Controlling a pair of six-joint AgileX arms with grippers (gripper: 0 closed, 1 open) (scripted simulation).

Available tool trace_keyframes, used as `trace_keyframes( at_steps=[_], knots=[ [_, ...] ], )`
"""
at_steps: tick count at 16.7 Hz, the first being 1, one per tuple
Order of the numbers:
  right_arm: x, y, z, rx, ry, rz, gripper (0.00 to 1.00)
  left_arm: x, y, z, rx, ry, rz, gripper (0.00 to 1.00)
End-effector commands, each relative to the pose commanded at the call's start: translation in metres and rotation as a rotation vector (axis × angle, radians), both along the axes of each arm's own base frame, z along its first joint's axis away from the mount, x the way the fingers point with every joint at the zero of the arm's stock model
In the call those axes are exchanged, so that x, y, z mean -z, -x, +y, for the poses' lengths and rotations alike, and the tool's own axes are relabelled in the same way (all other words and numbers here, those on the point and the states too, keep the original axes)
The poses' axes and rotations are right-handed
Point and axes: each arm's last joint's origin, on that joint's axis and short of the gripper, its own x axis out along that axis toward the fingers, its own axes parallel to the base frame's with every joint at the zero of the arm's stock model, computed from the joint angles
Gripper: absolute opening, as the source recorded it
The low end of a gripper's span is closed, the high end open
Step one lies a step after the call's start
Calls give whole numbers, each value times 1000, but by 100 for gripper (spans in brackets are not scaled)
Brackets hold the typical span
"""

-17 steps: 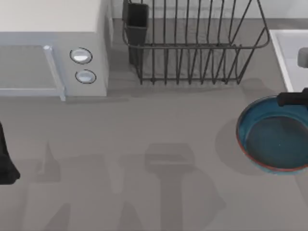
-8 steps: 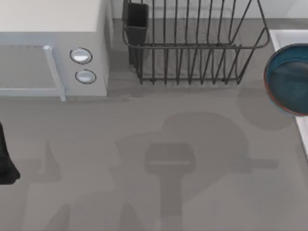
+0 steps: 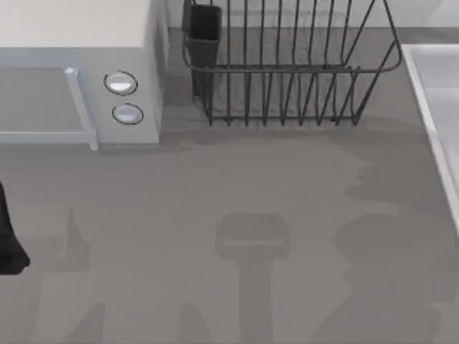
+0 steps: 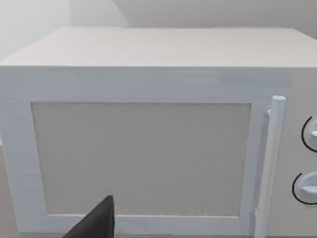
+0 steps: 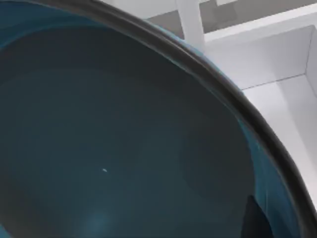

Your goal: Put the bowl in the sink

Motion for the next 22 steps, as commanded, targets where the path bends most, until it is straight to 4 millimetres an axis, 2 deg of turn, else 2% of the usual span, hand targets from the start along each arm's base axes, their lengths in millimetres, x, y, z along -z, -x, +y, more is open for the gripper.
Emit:
trace_keyframes(
  at_steps=[2,5,11,20,22],
  knots=[
    [7,10,-17,9,53,-130,0,0,0,0,0,0,0,100],
    [13,27,-29,1,131,-292,0,0,0,0,0,0,0,100],
    [10,55,-21,-50,255,-537,0,0,0,0,0,0,0,100],
    [10,59,-17,-66,272,-579,0,0,0,0,0,0,0,100],
    [17,56,-19,-69,269,-577,0,0,0,0,0,0,0,100]
  ],
)
